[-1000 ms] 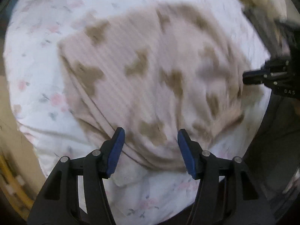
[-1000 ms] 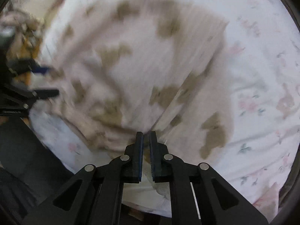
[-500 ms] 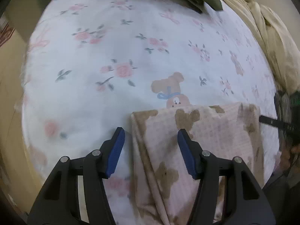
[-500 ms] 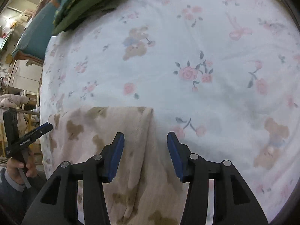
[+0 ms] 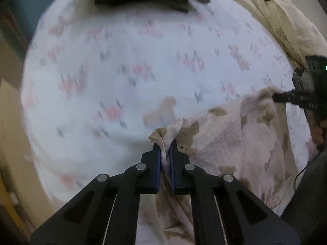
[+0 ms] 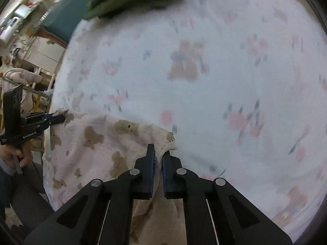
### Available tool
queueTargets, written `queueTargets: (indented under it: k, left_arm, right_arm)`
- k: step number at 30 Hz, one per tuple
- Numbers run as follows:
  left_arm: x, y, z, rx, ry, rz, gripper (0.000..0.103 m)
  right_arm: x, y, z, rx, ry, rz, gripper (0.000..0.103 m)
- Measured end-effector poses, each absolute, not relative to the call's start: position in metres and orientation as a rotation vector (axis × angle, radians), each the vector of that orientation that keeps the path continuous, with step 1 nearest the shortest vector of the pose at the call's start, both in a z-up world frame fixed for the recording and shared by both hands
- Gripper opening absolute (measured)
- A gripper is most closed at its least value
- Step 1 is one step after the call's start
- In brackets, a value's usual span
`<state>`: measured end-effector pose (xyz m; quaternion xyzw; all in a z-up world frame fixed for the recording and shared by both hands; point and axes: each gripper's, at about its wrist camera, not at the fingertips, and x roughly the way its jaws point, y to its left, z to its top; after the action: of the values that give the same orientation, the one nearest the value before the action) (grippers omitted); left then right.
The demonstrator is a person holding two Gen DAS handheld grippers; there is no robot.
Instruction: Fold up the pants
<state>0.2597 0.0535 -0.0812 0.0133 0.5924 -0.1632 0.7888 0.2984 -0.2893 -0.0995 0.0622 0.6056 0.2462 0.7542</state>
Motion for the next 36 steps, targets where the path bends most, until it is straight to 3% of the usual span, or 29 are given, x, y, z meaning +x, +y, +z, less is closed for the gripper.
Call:
queueTargets:
  k: [5,8,11,17,23,30,32,36]
  left_arm:
    - [0.289,0.074,-0.046,-0.01,1.12,-0.324,0.005]
    - [0.307,0.071,-0.043,0.014,1.02,-0.294,0.009]
    - [0.322,0.074,-0.066,0.043,1.111,-0.153,0.019]
    - [0.309,0.085,-0.072,-0.065,1.128,-0.098,0.019]
    - [0.273,0.035,-0.075,-0.144,1.217,-0.302,0.019]
    - [0.232,0.017,-0.114,-0.016,1.379,-0.259,0.02]
    - [0.228,0.031,-0.116,-0.055,1.404,-0.225,0.023]
    - [0.22,0.046,-0.106,-0.034,1.384,-0.197,0.029]
  right_arm:
    - [0.333,-0.296,-0.064,0.166,1.101,0.495,0.005]
    - [0.353,-0.298,-0.071,0.222,1.089,0.423,0.006]
    - [0.36,-0.302,-0.091,0.165,1.161,0.291,0.011]
    - [0.347,-0.331,-0.096,0.318,1.243,0.277,0.011]
    - [0.312,-0.264,-0.078,0.288,1.262,0.486,0.011]
    - [0.274,-0.201,-0.128,0.031,1.457,0.536,0.011]
    - [0.267,-0.208,-0.142,-0.025,1.51,0.504,0.001]
    - [0.261,-0.238,-0.131,0.017,1.527,0.403,0.001]
